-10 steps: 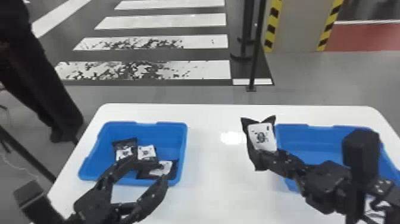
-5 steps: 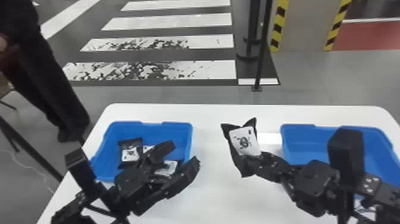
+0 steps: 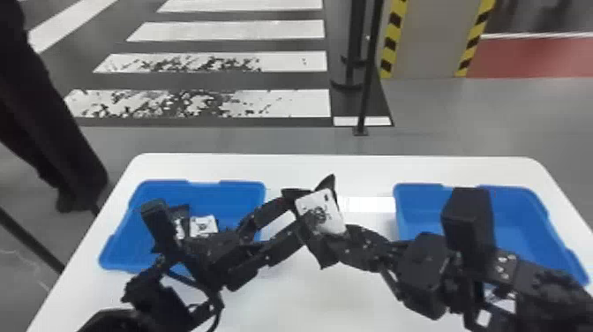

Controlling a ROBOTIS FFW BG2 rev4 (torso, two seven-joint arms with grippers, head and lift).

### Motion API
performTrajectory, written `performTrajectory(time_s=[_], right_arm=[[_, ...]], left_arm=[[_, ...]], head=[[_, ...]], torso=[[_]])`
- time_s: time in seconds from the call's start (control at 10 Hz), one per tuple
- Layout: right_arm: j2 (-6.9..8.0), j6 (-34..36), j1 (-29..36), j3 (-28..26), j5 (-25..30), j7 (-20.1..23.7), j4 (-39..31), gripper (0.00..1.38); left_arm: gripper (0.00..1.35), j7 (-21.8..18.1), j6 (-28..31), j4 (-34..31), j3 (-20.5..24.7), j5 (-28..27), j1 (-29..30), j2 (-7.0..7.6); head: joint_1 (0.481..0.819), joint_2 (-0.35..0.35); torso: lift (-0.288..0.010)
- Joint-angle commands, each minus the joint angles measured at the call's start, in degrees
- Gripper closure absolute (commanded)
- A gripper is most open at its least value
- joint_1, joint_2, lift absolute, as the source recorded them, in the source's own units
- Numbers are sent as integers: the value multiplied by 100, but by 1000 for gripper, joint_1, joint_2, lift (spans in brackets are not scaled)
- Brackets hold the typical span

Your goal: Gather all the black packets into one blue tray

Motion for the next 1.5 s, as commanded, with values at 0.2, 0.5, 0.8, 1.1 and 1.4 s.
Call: performTrajectory(time_s=[0.2, 0.5, 0.8, 1.1, 1.4], right_arm=[[-15, 14, -122, 168, 106, 61, 81, 1279], [-15, 42, -122, 168, 106, 79, 123, 1279], [-6, 99, -136, 110, -123, 79, 208, 726], [46, 14, -9, -369, -294, 70, 320, 90], [248, -689, 651, -1215, -1494, -501, 714, 139]], left_arm=[[685, -62, -1, 168, -283, 347, -224, -2], [1207, -45, -437, 253, -340, 336, -140, -11], [1207, -36, -901, 253, -283, 176, -84, -11], [1207, -36, -1224, 253, 117, -99, 57, -20], [1207, -36, -1463, 253, 928, -716, 296, 16]], head=[[695, 29], [695, 23], [695, 37], [695, 53], [695, 70]], torso=[[-110], [-110], [-110], [-110], [-110]])
